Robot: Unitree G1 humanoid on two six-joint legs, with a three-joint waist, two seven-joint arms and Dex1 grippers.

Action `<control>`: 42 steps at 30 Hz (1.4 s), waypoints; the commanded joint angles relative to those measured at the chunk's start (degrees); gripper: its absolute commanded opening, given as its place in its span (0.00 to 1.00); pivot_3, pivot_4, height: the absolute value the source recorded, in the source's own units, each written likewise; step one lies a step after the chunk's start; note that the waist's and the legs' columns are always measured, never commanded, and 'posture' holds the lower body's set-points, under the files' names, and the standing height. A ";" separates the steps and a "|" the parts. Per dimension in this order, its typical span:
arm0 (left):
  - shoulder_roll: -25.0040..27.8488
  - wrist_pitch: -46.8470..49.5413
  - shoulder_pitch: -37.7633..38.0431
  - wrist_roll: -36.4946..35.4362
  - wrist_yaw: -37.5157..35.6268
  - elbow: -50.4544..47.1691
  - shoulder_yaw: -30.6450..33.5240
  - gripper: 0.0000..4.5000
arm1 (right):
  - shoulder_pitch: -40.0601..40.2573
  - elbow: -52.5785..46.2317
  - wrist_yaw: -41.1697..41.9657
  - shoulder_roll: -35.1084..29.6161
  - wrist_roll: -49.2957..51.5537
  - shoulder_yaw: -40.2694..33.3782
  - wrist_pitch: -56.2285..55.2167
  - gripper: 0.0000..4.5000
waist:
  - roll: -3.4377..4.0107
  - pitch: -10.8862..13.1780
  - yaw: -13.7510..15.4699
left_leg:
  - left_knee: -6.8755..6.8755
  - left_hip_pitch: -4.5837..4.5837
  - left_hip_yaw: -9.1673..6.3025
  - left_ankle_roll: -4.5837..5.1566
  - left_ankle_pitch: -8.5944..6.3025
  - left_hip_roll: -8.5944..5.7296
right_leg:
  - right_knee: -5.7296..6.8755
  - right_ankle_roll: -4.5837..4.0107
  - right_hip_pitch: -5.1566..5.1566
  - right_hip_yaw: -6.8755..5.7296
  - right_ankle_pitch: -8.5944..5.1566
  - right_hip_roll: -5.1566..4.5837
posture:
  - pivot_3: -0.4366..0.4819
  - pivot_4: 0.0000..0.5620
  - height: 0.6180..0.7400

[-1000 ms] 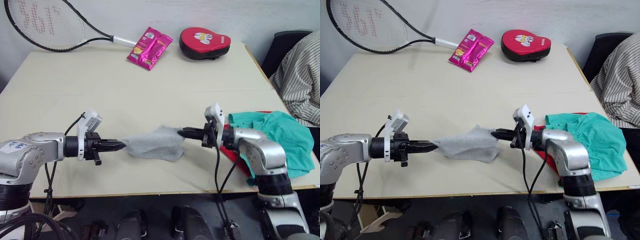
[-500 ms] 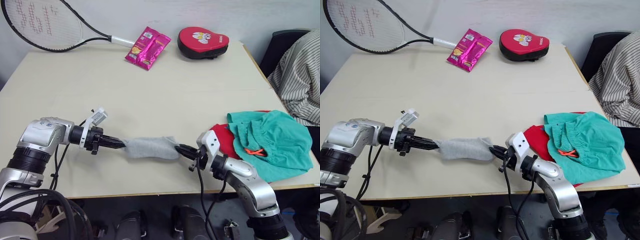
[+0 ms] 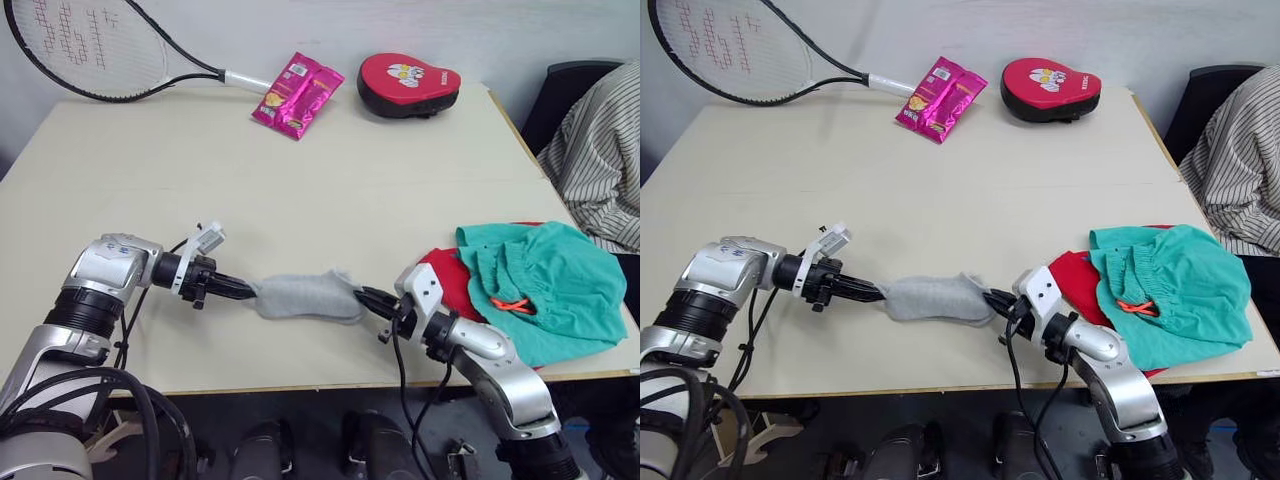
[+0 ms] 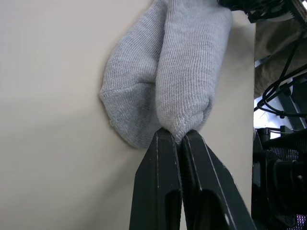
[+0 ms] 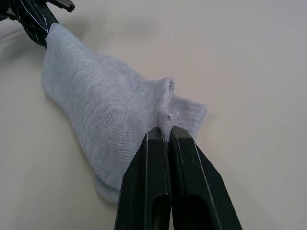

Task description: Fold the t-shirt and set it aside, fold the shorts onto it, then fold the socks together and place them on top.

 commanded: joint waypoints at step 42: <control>-18.95 -33.77 23.29 9.00 30.24 -18.86 12.14 0.01 | -12.21 22.22 -0.75 6.44 -11.30 10.78 -21.79 0.00 | -0.22 0.06 0.14 | 0.06 0.07 -0.03 0.03 0.06 -0.03 | 0.13 0.04 0.12 -0.07 -0.01 -0.04 | 0.48 0.27 1.00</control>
